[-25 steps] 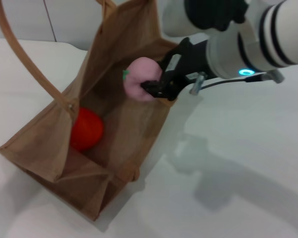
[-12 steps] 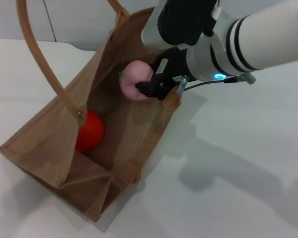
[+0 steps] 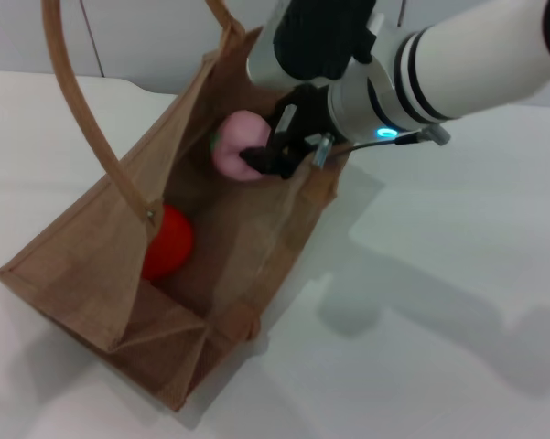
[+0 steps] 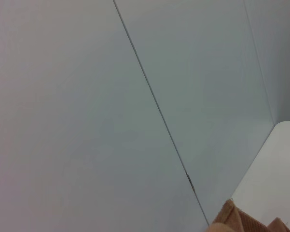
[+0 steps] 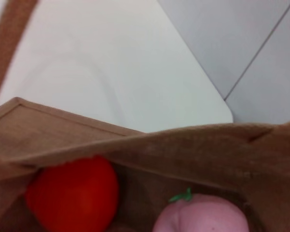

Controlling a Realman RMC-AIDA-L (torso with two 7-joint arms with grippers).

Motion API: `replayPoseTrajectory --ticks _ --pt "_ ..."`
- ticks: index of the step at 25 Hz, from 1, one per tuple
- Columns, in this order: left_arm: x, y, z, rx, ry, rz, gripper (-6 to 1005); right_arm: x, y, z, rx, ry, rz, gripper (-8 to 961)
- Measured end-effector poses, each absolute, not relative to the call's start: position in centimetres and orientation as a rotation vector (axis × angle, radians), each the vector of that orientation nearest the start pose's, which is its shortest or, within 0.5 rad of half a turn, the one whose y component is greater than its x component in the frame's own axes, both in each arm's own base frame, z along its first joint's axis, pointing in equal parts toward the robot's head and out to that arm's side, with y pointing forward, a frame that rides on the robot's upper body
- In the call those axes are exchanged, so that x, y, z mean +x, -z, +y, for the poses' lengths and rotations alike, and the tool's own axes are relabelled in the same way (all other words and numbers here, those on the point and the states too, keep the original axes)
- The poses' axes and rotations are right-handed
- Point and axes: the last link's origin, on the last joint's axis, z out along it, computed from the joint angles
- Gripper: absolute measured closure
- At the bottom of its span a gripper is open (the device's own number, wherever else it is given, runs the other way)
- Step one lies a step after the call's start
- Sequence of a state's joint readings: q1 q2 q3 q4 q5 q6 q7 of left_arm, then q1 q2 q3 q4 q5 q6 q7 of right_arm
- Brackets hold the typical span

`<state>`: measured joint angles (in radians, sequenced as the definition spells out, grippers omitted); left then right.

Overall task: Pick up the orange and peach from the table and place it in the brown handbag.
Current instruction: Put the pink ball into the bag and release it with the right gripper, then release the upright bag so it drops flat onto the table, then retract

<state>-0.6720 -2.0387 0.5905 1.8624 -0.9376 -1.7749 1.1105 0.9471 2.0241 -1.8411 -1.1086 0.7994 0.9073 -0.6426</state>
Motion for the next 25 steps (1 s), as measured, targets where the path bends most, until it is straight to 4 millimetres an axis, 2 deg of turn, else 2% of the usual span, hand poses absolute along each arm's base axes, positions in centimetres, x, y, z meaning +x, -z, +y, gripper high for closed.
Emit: replayPoseTrajectory --ticks 10,17,25 --pt "-10.8 -20.1 34.7 -2.345 0.242 -0.137 738 4.1 8.6 41.3 -2.667 0.13 0.134 426" --pt "-10.9 -20.2 34.8 -2.338 0.24 -0.142 732 4.5 8.8 41.6 -2.665 0.163 0.15 292" --pt "-11.3 -20.4 34.8 -2.33 0.242 -0.156 725 4.8 8.9 41.5 -2.678 0.196 0.174 294"
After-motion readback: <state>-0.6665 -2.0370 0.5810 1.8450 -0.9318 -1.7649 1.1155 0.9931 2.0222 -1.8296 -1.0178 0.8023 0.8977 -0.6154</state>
